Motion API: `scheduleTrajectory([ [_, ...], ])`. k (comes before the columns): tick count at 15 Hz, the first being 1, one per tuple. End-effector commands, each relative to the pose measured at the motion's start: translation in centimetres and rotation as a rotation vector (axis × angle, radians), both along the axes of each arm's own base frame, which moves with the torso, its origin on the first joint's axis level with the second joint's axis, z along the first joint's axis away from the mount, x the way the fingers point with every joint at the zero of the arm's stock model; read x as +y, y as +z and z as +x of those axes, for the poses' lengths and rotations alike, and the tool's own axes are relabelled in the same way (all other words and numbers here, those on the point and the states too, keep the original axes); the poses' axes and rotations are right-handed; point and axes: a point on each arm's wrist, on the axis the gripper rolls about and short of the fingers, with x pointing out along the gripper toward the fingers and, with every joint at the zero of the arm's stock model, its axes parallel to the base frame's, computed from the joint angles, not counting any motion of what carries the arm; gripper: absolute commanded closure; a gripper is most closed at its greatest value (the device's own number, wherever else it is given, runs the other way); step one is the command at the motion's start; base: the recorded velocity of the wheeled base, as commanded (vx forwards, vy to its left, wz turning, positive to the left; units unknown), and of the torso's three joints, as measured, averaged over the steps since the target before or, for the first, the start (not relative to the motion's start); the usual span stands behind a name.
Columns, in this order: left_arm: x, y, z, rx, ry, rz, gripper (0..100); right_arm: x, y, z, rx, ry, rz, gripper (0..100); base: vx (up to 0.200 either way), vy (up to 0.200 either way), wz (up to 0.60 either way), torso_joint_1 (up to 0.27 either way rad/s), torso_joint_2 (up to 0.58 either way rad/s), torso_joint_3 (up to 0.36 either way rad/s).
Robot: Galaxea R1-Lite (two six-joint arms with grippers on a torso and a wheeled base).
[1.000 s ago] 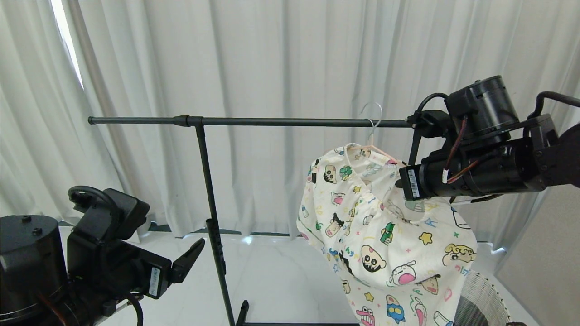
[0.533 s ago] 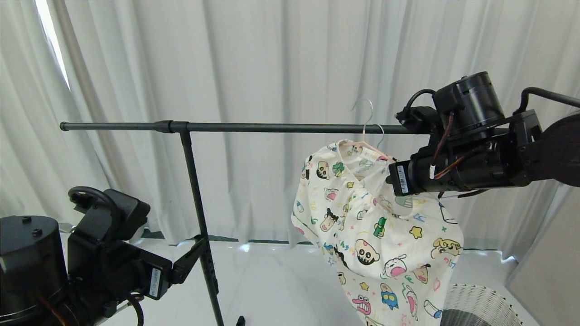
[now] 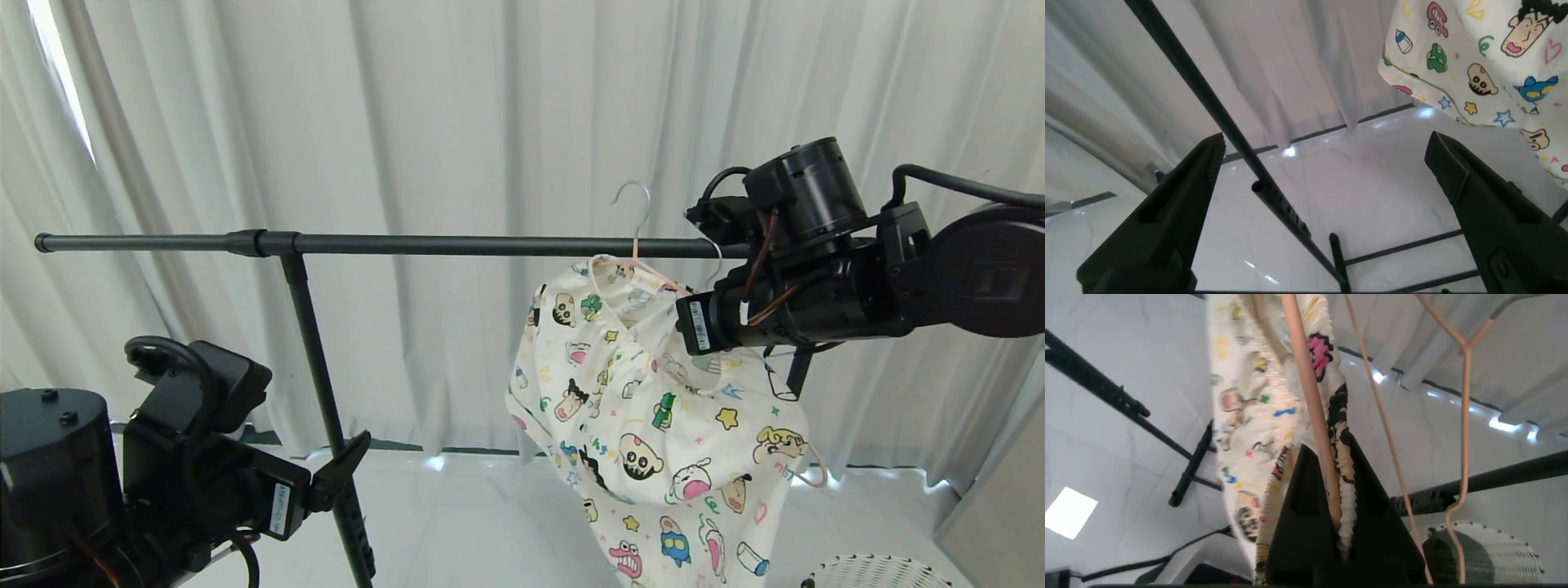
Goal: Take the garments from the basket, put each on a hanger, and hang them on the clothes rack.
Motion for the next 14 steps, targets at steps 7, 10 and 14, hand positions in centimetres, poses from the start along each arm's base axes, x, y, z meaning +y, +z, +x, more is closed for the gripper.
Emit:
scheduleTrajectory([
  [7,-0.1,0.1,0.0,-0.004,-0.009,-0.001,0,1.5,-1.4,1.5,0.021,0.000,-0.026,100,0.000,0.000,0.00,0.000,0.00,0.000],
  [10,-0.4,0.1,-0.2,-0.007,-0.029,-0.002,0,2.1,-2.7,2.1,0.049,-0.001,-0.048,100,0.000,0.000,0.00,0.000,0.00,0.000],
  [14,-0.8,0.1,-0.4,-0.004,-0.058,-0.001,0,2.3,-3.4,2.4,0.065,-0.003,-0.061,100,0.000,0.000,0.00,0.000,0.00,0.000],
])
